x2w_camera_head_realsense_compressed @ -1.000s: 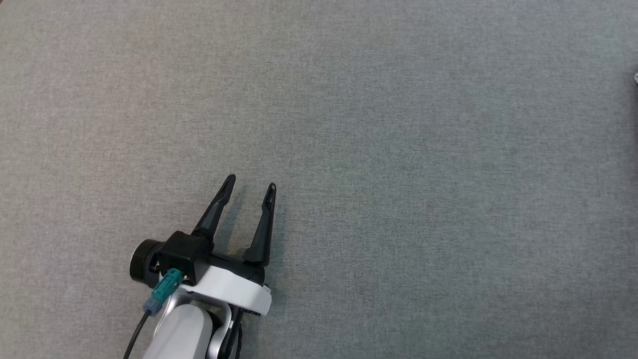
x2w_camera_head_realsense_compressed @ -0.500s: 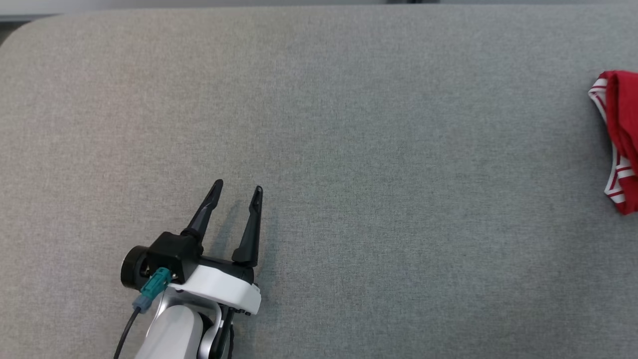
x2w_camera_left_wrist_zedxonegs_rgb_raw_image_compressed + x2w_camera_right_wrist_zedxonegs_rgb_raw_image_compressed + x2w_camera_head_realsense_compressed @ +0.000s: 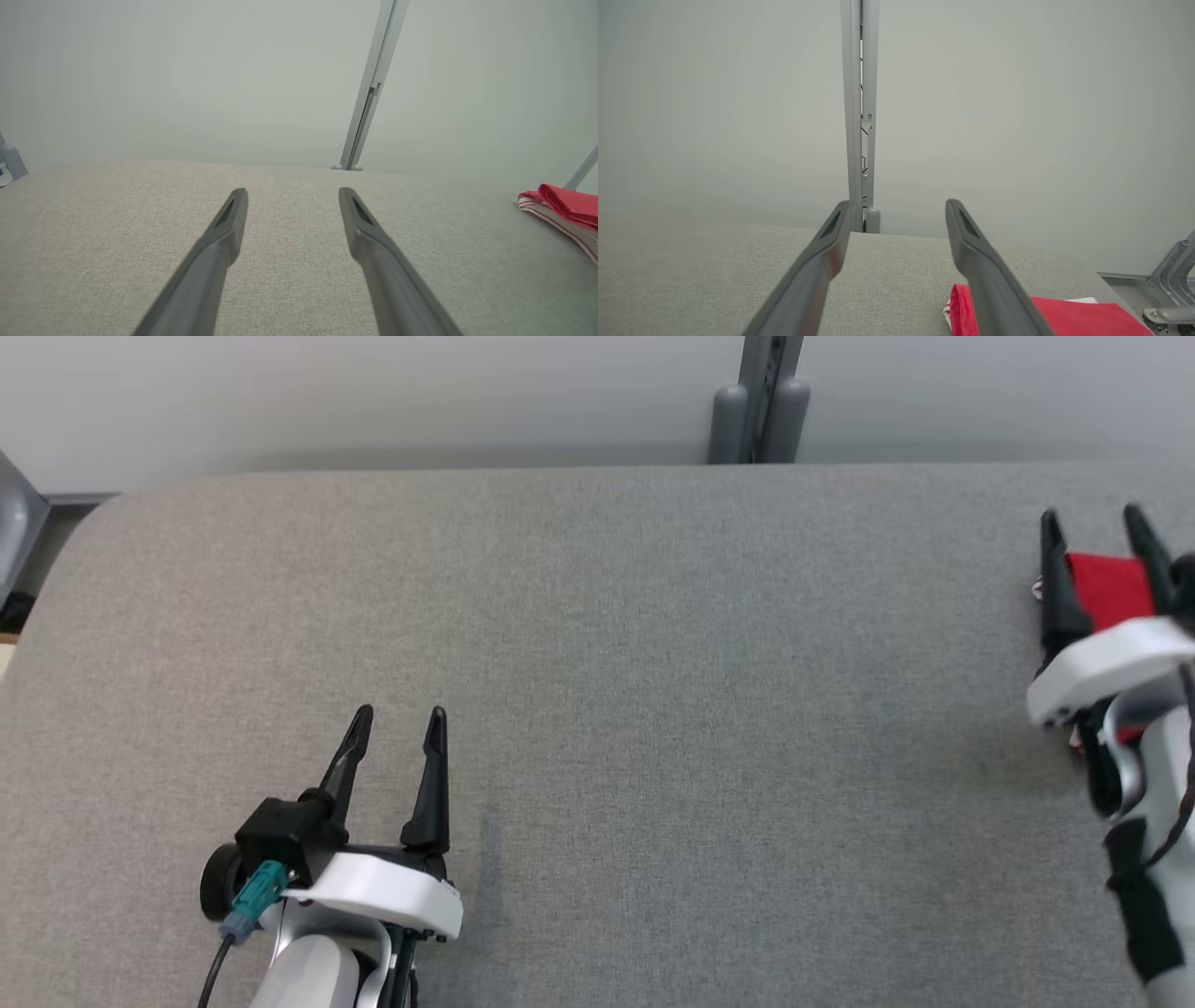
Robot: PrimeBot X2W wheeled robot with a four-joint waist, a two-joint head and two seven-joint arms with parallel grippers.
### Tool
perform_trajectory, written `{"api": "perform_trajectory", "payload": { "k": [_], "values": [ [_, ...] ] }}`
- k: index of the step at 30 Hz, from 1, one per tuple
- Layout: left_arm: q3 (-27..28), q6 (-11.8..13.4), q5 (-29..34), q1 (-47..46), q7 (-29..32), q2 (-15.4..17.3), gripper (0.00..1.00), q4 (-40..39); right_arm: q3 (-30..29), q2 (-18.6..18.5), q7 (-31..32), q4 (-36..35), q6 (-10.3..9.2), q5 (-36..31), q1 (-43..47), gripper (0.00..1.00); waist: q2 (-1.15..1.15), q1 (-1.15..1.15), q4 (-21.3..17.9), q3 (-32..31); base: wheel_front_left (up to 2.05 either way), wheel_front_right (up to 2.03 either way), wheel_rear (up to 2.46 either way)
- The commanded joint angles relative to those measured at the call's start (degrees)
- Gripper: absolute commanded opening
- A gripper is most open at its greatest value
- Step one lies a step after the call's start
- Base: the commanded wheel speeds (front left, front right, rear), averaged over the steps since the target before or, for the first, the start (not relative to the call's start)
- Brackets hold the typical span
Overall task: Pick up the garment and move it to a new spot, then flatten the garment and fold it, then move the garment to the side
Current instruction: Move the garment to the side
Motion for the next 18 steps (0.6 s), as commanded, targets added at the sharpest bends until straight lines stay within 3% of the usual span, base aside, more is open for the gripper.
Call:
{"api": "perform_trajectory", "payload": {
  "k": [1, 10, 14, 18],
  "values": [
    [0.30, 0.59, -0.64, 1.02, -0.07, 0.22, 1.00, -0.36, 0.04, 1.29, -0.23, -2.80, 0.00, 1.84, 3.60, 1.00, 0.00, 0.00, 0.18, -1.80, 0.00, 0.00, 0.00],
    [-0.10, 0.94, -1.93, 3.58, -0.07, 0.24, 1.00, 0.09, -0.52, 7.67, -0.24, -15.63, 0.00, 2.83, 18.40, 1.00, 0.00, 0.00, 0.68, -5.15, 0.00, 0.00, 0.00],
    [0.14, 1.33, -1.39, 4.85, -0.07, 0.24, 1.00, 0.80, -0.24, 8.81, -0.23, -21.56, 0.00, 2.33, 24.49, 1.00, 0.00, 0.00, 0.85, -6.25, 0.00, 0.00, 0.00],
    [0.38, 1.88, -1.66, 5.62, -0.07, 0.24, 1.00, 1.13, 1.00, 8.83, -0.16, -25.50, 0.00, 6.61, 29.37, 1.00, 0.00, 0.00, 1.21, -6.79, 0.00, 0.00, 0.00]
  ]
}}
